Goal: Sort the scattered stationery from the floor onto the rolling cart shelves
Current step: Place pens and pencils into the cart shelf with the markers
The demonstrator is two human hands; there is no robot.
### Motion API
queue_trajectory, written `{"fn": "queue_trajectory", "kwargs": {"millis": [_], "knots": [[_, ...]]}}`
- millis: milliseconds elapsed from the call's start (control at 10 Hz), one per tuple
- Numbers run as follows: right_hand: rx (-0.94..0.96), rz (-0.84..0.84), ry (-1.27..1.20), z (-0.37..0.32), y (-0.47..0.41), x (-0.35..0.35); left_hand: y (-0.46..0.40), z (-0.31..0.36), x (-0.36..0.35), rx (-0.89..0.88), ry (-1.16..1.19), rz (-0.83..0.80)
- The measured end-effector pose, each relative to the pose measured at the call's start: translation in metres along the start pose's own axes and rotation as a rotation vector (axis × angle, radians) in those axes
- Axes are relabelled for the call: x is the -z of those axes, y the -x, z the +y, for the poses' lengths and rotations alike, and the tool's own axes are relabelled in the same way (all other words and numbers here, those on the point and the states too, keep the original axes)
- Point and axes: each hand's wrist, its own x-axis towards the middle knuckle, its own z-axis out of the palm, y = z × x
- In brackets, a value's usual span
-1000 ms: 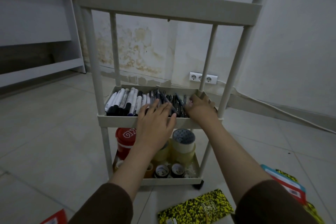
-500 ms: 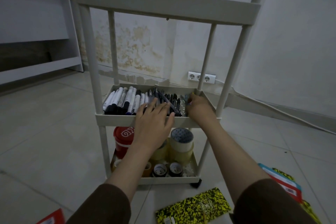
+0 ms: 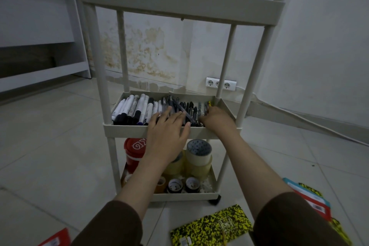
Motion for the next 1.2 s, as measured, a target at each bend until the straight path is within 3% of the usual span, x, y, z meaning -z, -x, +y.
{"fn": "queue_trajectory", "kwargs": {"millis": [300, 500, 600, 700, 800, 900, 1000, 1100, 1200], "knots": [[0.038, 0.064, -0.07, 0.002, 0.0, 0.001, 0.0, 0.0, -0.001, -0.009, 0.013, -0.013], [0.102, 0.222, -0.017, 0.003, 0.01, 0.0, -0.002, -0.002, -0.005, -0.015, 0.051, 0.007], [0.399, 0.504, -0.162, 0.009, 0.031, 0.0, -0.001, -0.003, -0.004, -0.038, 0.069, -0.004], [0.589, 0.637, -0.264, 0.022, 0.063, -0.008, 0.001, -0.008, 0.0, -0.1, 0.143, -0.019], [0.656, 0.646, -0.284, 0.062, 0.117, -0.039, 0.024, -0.017, 0.004, -0.187, 0.298, 0.057], [0.624, 0.566, -0.269, 0.096, 0.153, -0.067, 0.055, -0.014, 0.002, -0.201, 0.396, 0.144], [0.544, 0.369, -0.191, 0.147, 0.196, -0.107, 0.119, 0.0, -0.015, -0.268, 0.484, 0.119], [0.385, 0.193, -0.17, 0.178, 0.214, -0.128, 0.16, 0.011, -0.034, -0.272, 0.53, -0.055], [0.134, -0.038, -0.171, 0.209, 0.235, -0.151, 0.215, 0.02, -0.063, -0.164, 0.488, -0.427]]}}
